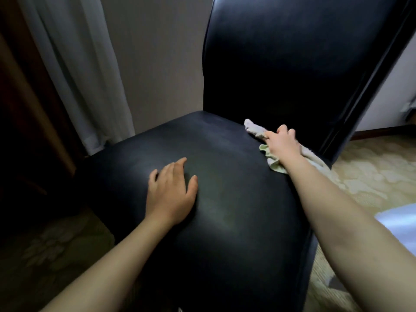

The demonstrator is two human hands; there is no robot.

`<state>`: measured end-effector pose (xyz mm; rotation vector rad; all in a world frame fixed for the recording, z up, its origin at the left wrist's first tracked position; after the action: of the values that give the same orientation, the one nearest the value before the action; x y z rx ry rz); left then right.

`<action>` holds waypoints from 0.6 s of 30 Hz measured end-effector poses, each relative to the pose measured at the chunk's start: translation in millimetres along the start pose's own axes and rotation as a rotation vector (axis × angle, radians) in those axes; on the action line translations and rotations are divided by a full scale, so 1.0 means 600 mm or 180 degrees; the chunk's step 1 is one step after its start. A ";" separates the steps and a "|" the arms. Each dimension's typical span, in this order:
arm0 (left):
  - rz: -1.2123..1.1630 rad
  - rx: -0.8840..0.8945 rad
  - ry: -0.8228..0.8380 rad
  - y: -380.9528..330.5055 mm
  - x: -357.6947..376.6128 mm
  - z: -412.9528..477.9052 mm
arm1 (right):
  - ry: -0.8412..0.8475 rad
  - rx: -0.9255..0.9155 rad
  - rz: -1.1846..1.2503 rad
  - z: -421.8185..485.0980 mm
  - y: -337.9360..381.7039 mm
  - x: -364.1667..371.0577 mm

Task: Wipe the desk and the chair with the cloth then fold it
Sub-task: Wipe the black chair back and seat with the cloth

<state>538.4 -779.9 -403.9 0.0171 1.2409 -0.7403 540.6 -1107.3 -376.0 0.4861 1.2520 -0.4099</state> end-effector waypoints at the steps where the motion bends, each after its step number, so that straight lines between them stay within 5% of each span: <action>1: 0.0048 0.0012 -0.0051 0.002 0.002 0.001 | -0.0149 0.0149 -0.0082 0.017 -0.004 -0.001; 8: 0.0151 0.0155 -0.0277 0.017 0.004 0.013 | -0.0463 0.0478 -0.0035 0.035 -0.007 0.001; 18: 0.0047 0.0138 -0.0242 0.040 -0.007 0.029 | 0.0279 -0.0965 0.0599 -0.106 0.026 -0.011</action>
<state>565.1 -766.2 -402.8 0.0332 1.1511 -0.7484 497.0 -1058.8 -382.7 0.3608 1.3130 -0.0376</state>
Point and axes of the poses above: each hand's wrist, its own z-axis towards the middle knuckle, its own x-axis out of the palm, y = z × x, the point moved 4 cm from there along z, towards the middle knuckle, and after that the axes turned 1 degree about -x, right-handed, at the moved point
